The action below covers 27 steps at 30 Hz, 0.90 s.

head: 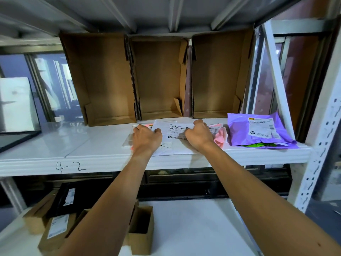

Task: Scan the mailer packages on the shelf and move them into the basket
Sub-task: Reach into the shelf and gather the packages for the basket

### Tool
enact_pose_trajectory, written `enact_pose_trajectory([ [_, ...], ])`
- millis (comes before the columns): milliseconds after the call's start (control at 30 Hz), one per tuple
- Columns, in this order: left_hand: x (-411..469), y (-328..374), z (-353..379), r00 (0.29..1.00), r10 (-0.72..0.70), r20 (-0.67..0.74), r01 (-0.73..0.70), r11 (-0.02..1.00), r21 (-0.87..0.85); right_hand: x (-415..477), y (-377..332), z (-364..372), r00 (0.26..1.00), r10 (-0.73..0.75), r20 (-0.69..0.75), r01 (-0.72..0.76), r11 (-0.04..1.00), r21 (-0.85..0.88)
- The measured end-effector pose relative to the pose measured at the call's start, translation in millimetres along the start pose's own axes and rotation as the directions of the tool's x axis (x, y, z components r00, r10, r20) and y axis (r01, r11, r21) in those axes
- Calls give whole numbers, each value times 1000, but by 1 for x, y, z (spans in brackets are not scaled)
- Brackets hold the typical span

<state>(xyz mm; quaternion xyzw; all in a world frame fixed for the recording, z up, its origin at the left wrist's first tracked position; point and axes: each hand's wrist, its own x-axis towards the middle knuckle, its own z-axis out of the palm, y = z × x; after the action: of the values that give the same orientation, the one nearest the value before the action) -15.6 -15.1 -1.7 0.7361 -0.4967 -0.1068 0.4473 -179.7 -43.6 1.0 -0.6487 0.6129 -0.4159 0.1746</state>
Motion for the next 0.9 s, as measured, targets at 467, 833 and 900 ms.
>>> enact_pose_trajectory([
  [467,6,-7,-1,999,24,-21,-26,996,-88,0,2,-1,997,20,-69,-18,999,40],
  [833,-3,-12,-18,999,40,18,-29,910,-414,-11,-7,0,990,22,-142,-33,997,-73],
  [900,-6,-10,-20,999,41,2,-37,912,-409,-17,-11,-1,981,-8,-195,-19,990,-137],
])
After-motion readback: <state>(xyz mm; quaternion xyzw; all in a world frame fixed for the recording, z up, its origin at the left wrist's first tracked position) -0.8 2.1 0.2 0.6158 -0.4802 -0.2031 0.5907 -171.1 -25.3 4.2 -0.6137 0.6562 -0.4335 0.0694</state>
